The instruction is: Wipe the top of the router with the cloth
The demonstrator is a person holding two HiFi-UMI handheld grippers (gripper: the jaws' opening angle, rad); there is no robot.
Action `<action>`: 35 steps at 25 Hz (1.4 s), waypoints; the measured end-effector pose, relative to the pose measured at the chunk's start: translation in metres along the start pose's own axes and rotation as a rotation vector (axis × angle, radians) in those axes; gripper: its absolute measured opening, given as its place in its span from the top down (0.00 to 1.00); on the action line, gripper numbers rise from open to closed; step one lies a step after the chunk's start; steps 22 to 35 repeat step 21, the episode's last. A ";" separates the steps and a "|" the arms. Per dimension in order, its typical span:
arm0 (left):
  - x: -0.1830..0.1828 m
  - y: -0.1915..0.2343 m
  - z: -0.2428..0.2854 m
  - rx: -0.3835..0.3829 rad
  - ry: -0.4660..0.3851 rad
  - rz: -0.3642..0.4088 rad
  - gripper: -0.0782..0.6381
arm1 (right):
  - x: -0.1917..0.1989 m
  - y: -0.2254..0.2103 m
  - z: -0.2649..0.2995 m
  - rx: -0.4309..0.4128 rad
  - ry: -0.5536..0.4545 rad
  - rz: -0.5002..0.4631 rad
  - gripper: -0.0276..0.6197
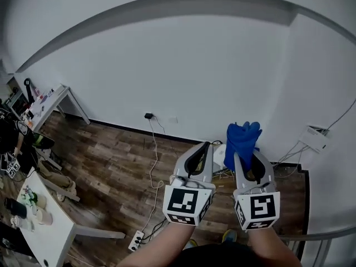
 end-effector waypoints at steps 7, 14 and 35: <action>-0.028 0.003 -0.015 -0.030 -0.059 0.039 0.89 | -0.035 0.007 0.002 -0.015 -0.066 -0.029 0.79; -0.043 0.005 -0.054 -0.020 -0.080 0.035 0.89 | -0.052 0.038 -0.025 0.023 -0.076 -0.031 0.79; -0.036 0.019 -0.046 -0.014 -0.059 0.021 0.89 | -0.050 0.043 -0.013 0.034 -0.059 -0.025 0.79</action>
Point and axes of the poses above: the fingertips, and each gripper's own axes: z forward along the fingers, y to its left, x out of its underside, the point moved 7 cm from there along -z, backward along the fingers, and after that the axes turned 2 degrees about x, right-handed, at the moved point
